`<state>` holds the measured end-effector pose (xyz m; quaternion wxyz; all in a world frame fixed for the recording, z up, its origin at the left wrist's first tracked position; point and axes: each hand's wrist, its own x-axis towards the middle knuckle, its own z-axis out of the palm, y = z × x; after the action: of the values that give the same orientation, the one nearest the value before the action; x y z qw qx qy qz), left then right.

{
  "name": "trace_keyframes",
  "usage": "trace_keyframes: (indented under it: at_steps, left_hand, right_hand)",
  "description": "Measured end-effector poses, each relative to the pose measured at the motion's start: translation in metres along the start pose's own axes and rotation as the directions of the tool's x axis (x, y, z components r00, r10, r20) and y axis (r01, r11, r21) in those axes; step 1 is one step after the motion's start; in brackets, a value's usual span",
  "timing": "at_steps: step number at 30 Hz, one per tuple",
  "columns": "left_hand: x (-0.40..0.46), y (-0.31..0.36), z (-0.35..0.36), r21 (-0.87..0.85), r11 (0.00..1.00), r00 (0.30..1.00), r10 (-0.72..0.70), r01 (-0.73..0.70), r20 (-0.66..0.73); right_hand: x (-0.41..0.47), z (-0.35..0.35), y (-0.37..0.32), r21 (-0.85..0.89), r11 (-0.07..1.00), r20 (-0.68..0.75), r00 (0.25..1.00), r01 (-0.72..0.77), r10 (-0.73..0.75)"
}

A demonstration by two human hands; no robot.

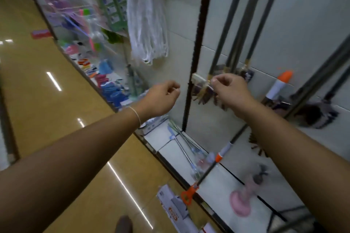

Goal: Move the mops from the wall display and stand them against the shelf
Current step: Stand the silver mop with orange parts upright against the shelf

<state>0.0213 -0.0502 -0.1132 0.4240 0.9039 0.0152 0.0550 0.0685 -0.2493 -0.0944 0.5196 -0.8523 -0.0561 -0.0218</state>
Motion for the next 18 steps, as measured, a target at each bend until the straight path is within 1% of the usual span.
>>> trace_keyframes:
  at_steps: [3,5,9,13,16,18]
  left_hand:
    - [0.032,-0.007,0.043,0.006,0.997,0.988,0.07,-0.072,0.14]
    - [0.05,-0.013,0.071,-0.008,0.994,0.962,0.111,-0.112,0.251]
    - [0.078,-0.036,0.119,-0.049,0.986,0.862,0.164,-0.161,0.479]
    - [0.104,-0.063,0.156,-0.076,0.979,0.787,0.195,-0.187,0.586]
    - [0.115,-0.078,0.179,-0.092,0.986,0.759,0.165,-0.139,0.63]
    - [0.118,-0.085,0.192,-0.097,0.989,0.749,0.146,-0.109,0.646]
  right_hand:
    - [0.007,-0.01,0.038,-0.001,0.995,-0.103,0.99,-0.099,0.098]
    - [0.007,-0.013,0.064,0.028,0.983,-0.145,0.972,-0.181,0.184]
    - [0.002,-0.01,0.102,0.081,0.941,-0.271,0.901,-0.329,0.339]
    - [-0.001,0.004,0.129,0.125,0.892,-0.361,0.817,-0.435,0.45]
    - [-0.006,0.022,0.151,0.132,0.858,-0.401,0.765,-0.496,0.504]
    - [-0.008,0.034,0.166,0.136,0.832,-0.395,0.741,-0.537,0.543]
